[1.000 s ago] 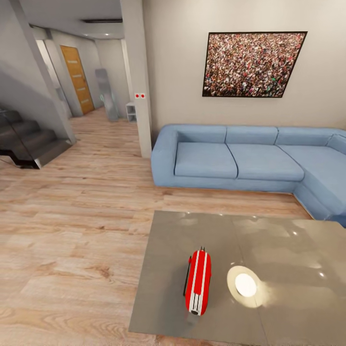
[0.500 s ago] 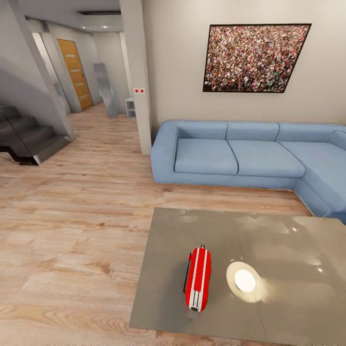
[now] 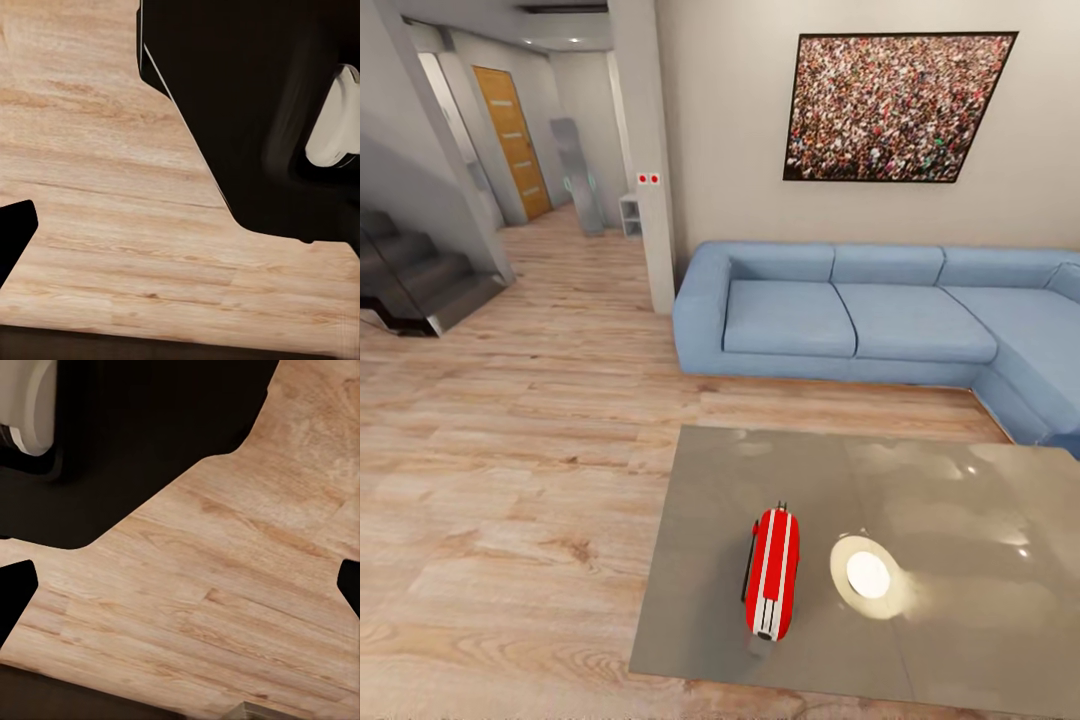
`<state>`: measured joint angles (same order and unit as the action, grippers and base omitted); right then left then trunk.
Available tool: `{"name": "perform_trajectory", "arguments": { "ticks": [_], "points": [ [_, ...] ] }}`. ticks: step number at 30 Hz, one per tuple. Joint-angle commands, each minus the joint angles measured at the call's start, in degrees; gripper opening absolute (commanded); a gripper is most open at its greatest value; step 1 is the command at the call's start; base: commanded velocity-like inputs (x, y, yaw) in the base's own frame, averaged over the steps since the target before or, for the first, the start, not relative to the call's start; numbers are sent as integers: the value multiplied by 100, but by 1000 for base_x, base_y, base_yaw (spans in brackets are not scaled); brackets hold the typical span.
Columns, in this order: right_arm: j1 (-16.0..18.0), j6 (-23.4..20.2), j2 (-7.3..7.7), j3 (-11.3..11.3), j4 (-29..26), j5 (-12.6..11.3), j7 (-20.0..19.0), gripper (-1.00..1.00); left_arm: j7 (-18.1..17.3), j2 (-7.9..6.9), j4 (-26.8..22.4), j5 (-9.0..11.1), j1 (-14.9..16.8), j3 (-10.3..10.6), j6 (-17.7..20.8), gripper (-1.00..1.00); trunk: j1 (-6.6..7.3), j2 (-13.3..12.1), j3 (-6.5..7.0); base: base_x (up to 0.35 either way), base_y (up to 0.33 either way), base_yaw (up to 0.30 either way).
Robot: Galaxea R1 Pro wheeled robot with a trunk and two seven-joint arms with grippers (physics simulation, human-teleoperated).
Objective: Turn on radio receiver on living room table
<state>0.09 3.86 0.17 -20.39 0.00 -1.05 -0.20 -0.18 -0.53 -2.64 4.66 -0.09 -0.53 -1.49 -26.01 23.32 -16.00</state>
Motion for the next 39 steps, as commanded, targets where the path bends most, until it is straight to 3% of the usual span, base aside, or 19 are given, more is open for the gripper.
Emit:
{"name": "perform_trajectory", "arguments": {
  "ticks": [1,39],
  "points": [
    [0,0,0,0,0,0,1,100,0,0,0,0,0,0,0,100,0,0,-10,0,0,0],
    [0,0,-5,0,0,0,2,100,0,0,0,0,0,0,0,100,0,0,-363,0,0,0]
  ]
}}
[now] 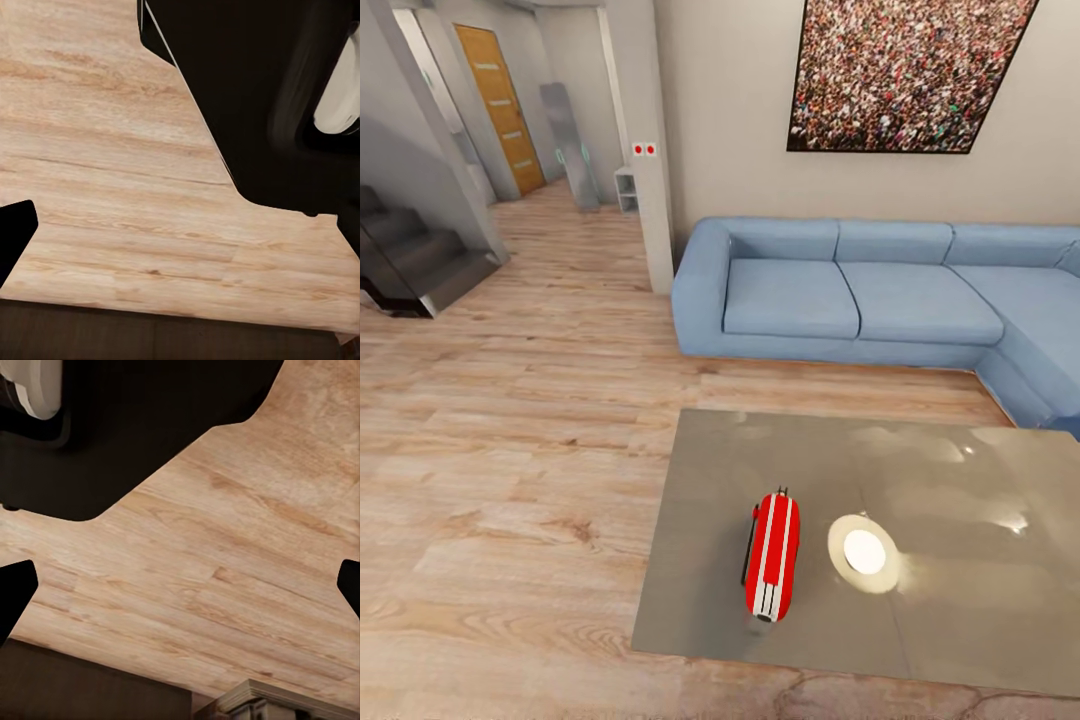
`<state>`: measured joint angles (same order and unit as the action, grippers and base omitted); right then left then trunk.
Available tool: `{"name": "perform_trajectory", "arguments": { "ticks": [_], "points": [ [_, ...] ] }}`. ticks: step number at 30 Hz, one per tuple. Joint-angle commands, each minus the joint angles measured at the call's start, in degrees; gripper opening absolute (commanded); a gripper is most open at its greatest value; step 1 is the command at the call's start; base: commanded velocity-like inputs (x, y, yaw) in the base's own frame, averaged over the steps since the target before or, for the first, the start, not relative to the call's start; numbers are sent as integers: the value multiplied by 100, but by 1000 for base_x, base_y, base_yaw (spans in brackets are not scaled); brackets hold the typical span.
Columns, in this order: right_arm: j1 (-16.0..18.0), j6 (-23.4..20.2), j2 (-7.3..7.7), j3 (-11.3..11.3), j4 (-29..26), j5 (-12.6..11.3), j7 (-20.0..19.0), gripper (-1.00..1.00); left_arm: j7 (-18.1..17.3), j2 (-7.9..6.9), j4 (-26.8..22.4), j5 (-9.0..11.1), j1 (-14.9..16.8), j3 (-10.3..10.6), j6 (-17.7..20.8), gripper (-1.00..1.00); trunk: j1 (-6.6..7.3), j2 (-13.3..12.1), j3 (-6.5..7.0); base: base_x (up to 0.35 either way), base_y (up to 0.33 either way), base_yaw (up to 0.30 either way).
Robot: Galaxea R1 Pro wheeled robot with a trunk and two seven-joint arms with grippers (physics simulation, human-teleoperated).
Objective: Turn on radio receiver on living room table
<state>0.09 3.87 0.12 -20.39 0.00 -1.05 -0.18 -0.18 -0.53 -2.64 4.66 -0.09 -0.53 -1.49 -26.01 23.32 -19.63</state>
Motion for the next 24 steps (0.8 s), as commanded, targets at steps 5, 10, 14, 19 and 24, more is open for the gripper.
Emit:
{"name": "perform_trajectory", "arguments": {
  "ticks": [5,10,14,19,24],
  "points": [
    [0,0,-2,0,0,0,0,100,0,0,0,0,0,0,0,100,0,0,-47,0,0,0],
    [0,0,0,0,0,0,0,100,0,0,0,0,0,0,0,100,0,0,-93,0,0,0],
    [0,0,0,0,0,0,0,100,0,0,0,0,0,0,0,100,0,0,-131,0,0,0],
    [0,0,-2,0,0,0,0,100,0,0,0,0,0,0,0,100,0,0,-177,0,0,0],
    [0,0,1,0,0,0,0,100,0,0,0,0,0,0,0,100,0,0,-224,0,0,0]
  ]
}}
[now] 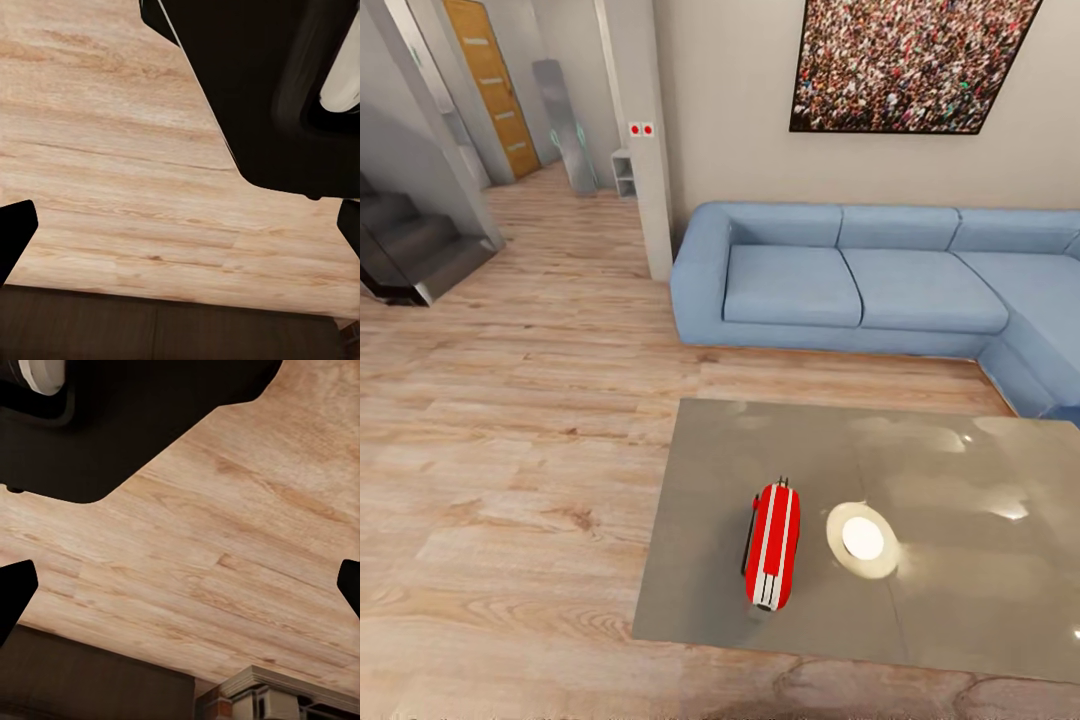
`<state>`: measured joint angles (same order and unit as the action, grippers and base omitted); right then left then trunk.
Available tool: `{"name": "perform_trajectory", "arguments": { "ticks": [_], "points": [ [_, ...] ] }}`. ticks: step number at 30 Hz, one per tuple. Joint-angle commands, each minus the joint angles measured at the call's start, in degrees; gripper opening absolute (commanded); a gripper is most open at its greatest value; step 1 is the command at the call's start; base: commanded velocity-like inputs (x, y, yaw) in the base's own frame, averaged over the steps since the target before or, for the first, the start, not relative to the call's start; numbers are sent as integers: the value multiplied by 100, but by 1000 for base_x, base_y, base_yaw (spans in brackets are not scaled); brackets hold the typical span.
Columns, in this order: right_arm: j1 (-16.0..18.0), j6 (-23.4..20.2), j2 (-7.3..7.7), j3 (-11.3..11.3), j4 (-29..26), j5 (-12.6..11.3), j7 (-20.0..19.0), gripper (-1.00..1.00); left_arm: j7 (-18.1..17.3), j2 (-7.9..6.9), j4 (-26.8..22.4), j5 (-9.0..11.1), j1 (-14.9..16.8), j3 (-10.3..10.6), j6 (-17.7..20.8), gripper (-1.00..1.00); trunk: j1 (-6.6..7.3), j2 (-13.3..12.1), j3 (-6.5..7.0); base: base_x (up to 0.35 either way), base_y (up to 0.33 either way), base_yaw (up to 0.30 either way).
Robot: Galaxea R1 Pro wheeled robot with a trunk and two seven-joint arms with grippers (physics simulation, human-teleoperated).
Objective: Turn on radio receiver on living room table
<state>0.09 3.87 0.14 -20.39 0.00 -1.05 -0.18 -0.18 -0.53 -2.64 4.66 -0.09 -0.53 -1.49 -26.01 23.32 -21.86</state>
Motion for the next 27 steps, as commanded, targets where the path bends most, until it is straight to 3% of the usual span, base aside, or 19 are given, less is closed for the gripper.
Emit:
{"name": "perform_trajectory", "arguments": {
  "ticks": [1,27],
  "points": [
    [0,0,-1,0,0,0,0,100,0,0,0,0,0,0,0,100,0,0,-10,0,0,0],
    [0,0,3,0,0,0,0,100,0,0,0,0,0,0,0,100,0,0,-252,0,0,0]
  ]
}}
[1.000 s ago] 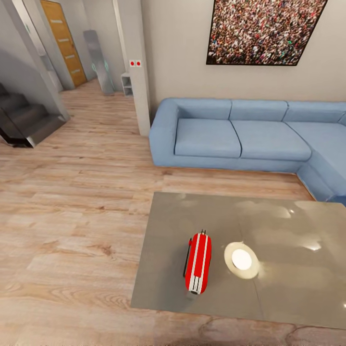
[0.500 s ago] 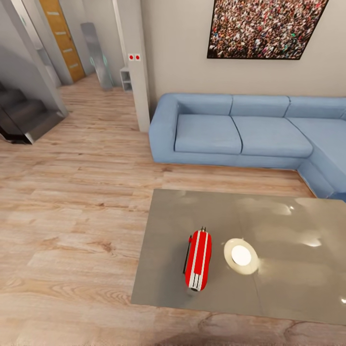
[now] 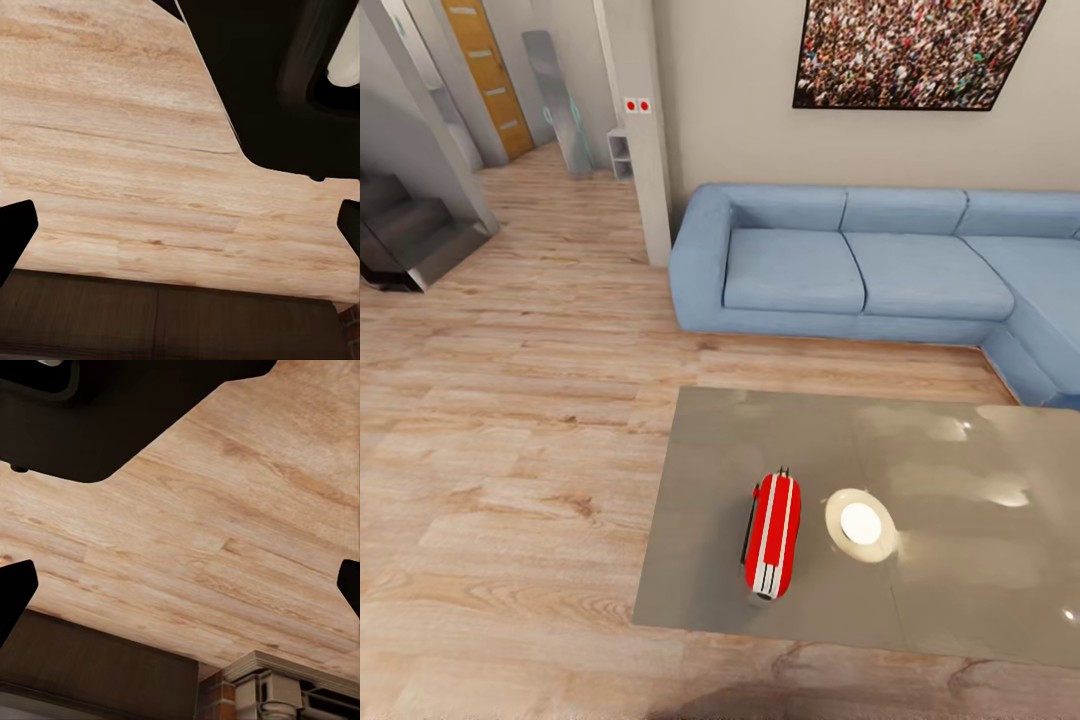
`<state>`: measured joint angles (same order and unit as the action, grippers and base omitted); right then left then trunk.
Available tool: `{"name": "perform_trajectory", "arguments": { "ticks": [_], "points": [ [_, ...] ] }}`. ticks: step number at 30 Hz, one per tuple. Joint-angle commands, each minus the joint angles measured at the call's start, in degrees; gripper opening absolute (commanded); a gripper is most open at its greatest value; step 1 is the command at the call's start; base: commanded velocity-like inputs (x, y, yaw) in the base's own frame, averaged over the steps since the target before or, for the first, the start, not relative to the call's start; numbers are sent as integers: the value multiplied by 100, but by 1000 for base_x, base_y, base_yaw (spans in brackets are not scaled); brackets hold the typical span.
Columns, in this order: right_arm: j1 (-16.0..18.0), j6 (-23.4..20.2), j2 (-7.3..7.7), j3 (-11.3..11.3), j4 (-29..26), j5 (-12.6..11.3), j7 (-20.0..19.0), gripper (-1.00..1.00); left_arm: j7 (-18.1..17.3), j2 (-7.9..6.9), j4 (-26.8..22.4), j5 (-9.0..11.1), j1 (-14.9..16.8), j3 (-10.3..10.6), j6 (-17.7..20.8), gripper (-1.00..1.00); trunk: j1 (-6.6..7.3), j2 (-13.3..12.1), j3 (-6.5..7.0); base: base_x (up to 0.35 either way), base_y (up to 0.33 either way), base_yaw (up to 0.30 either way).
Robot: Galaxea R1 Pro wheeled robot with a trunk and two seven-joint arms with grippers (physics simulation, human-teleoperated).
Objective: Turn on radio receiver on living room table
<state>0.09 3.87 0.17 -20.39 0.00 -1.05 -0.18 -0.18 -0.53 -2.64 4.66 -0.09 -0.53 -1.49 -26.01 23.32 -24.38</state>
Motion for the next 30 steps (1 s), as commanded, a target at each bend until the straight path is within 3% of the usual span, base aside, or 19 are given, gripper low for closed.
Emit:
{"name": "perform_trajectory", "arguments": {
  "ticks": [1,9,30],
  "points": [
    [0,0,-3,0,0,0,0,100,0,0,0,0,0,0,0,100,0,0,-10,0,0,0],
    [0,0,0,0,0,0,-6,100,0,0,0,0,0,0,0,100,0,0,-72,0,0,0],
    [0,0,9,-26,0,1,-43,100,-9,0,0,0,0,9,0,100,0,0,-79,0,0,0]
  ]
}}
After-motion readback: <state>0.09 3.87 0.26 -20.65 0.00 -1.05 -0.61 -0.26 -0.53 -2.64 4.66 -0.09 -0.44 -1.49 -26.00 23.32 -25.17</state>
